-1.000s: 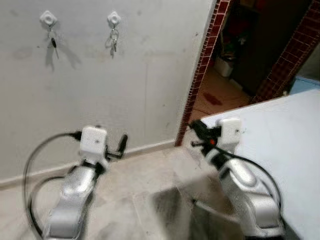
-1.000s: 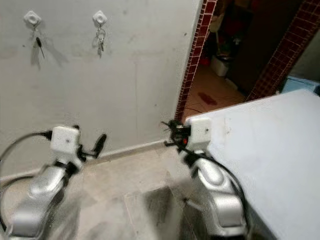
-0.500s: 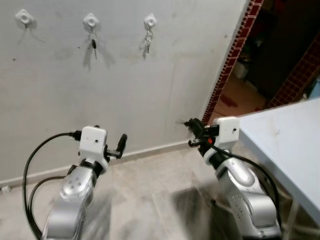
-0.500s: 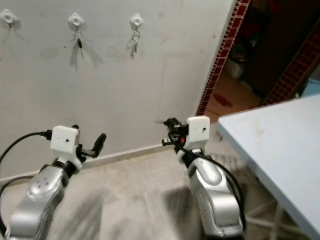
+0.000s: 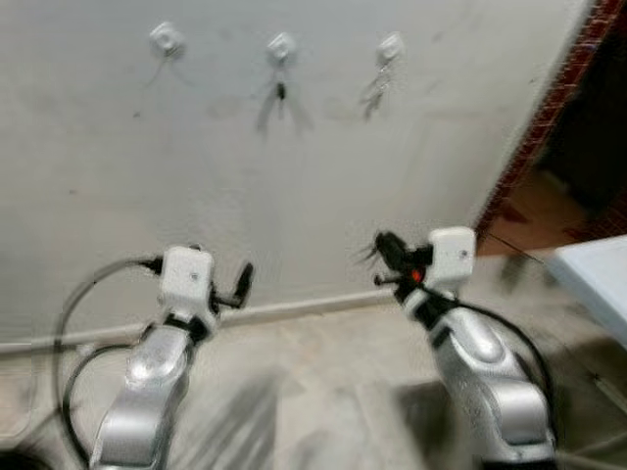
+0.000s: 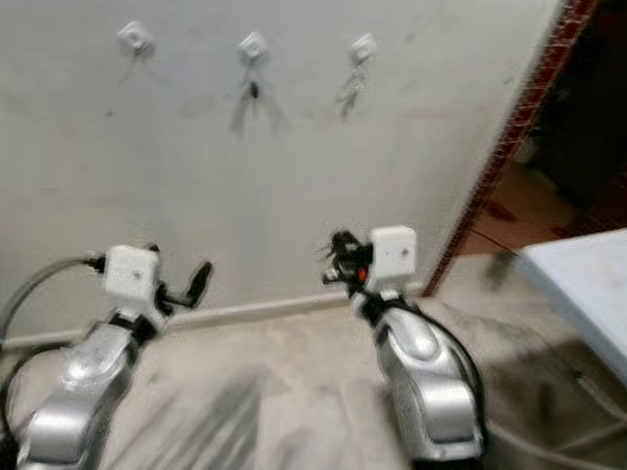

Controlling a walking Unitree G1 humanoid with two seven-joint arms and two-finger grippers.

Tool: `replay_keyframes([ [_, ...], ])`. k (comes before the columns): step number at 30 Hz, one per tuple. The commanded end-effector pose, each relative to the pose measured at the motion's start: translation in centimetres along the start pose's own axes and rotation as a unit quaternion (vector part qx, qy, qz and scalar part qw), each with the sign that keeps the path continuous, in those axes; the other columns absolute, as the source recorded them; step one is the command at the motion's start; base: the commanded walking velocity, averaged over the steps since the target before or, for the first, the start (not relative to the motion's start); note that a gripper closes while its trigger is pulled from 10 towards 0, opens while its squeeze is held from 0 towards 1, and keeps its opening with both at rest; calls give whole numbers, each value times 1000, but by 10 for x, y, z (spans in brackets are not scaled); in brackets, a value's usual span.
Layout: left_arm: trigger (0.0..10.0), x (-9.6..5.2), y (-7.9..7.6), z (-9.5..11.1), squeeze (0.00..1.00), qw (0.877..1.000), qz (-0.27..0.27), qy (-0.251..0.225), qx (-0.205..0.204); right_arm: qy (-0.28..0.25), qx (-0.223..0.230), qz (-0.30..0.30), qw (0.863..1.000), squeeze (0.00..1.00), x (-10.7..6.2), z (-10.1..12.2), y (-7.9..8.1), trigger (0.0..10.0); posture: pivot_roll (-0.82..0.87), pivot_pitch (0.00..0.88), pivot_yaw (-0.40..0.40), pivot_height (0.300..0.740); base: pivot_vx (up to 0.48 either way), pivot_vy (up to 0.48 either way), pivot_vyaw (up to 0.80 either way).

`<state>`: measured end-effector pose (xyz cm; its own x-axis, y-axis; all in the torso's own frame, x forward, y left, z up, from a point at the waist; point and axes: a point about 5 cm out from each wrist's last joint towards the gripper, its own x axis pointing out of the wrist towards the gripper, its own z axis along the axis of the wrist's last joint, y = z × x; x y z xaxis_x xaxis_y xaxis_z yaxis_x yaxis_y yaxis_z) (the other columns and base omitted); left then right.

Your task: Hang keys on a hook

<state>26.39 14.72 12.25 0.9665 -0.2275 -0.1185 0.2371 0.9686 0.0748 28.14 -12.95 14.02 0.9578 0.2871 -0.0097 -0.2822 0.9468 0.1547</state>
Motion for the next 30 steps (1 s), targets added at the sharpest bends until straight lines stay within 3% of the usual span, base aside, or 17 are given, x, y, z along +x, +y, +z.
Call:
replay_keyframes([
  [1, 10000, 1, 4, 2, 0, 1000, 6, -3, 6, -13, 1, 5, 1000, 0, 2, 6, 3, 10000, 176, 0, -91, 740, 0, 461, 0],
  [16, 10000, 2, 9, 9, 0, 1000, 3, -21, -2, -14, -5, 10, 1000, 0, 5, 6, 5, 10000, 183, 0, -92, 740, 0, 18, 0],
  [30, 10000, 2, 5, 7, 0, 1000, -4, -19, -16, -14, -13, 19, 1000, 0, 6, 7, 5, 10000, 178, 0, -99, 740, 340, 0, 0],
])
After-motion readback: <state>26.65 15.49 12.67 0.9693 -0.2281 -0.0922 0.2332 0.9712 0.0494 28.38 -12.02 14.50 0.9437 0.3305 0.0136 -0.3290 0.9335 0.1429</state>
